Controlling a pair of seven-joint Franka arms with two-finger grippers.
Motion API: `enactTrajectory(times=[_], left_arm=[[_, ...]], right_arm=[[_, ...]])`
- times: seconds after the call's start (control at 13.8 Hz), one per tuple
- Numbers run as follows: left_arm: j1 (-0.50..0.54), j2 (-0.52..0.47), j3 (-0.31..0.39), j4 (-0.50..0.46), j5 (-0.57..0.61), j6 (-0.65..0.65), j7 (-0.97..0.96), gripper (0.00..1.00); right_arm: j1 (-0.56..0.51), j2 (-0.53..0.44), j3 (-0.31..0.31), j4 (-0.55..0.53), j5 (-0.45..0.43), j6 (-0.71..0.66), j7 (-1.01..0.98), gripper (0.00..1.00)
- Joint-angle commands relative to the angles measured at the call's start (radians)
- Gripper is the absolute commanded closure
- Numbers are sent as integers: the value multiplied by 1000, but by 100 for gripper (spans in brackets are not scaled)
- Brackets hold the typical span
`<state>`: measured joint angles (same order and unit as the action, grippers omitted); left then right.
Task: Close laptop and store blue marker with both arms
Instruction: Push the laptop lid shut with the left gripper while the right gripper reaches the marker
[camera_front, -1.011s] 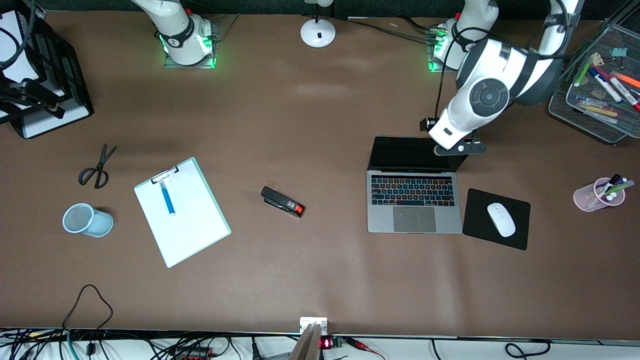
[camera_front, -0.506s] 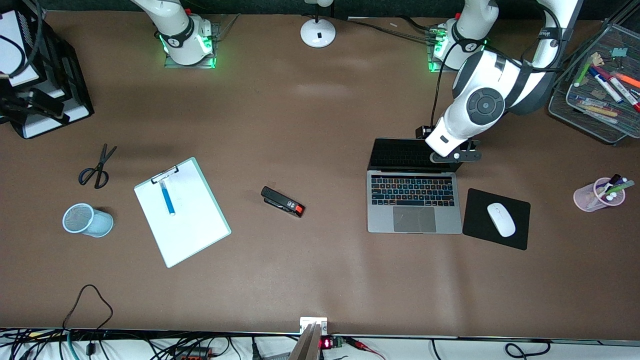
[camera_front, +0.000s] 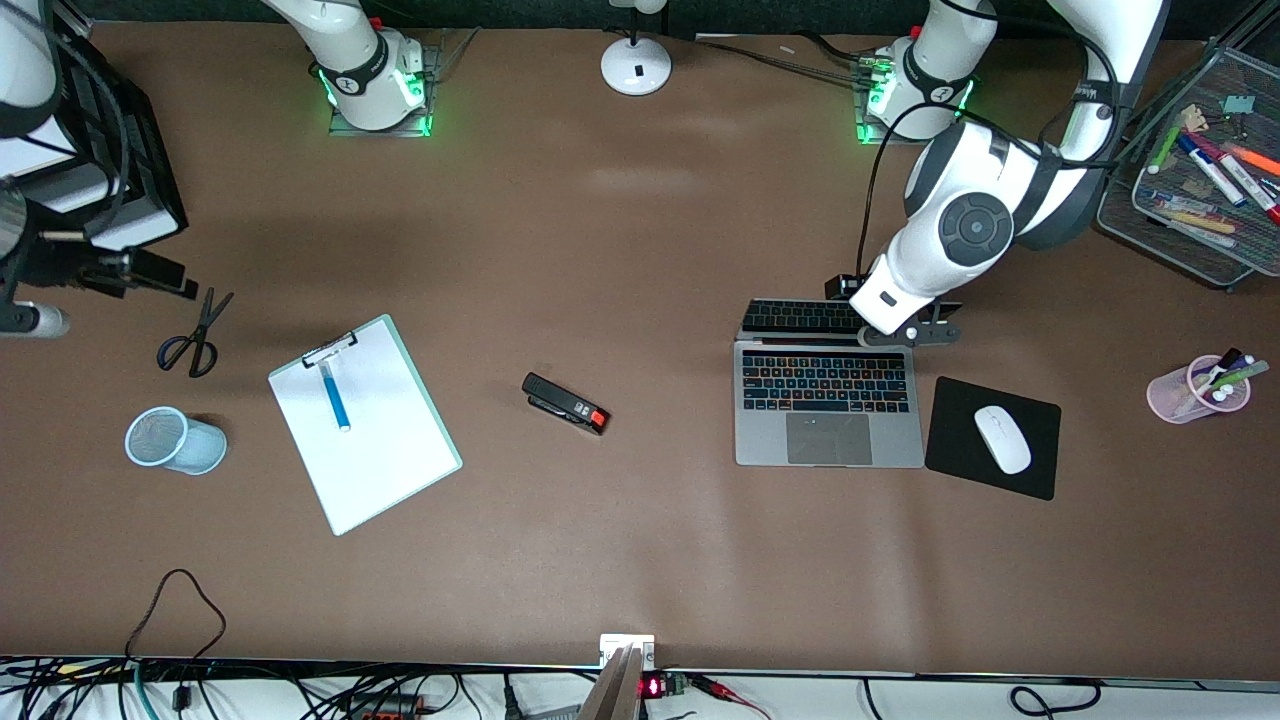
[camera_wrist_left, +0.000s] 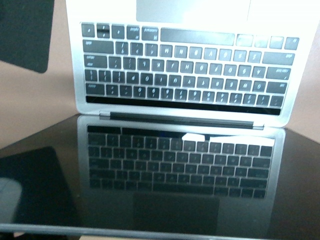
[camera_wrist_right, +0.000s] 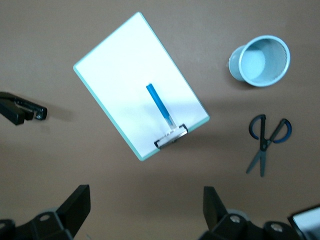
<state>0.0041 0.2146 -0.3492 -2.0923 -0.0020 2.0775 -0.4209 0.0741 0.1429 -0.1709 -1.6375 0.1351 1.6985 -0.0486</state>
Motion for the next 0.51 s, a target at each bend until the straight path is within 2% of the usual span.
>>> enactTrajectory(times=[0.0,0.14,0.29,0.43], left_arm=[[8,81,-1,87,-9,-2,-2,0],[8,127,2,130,-7,0,-2,0],[8,167,3,153,-6,33,-2,0],[8,204,6,158,-6,91,-2,0]], right_arm=[[-4,58,5,25,9,36,-2,0],[-4,105,5,25,-14,70,-8,0],[7,167,11,25,-112,93,-43,0],[22,211,13,25,-111,118,-50,0]])
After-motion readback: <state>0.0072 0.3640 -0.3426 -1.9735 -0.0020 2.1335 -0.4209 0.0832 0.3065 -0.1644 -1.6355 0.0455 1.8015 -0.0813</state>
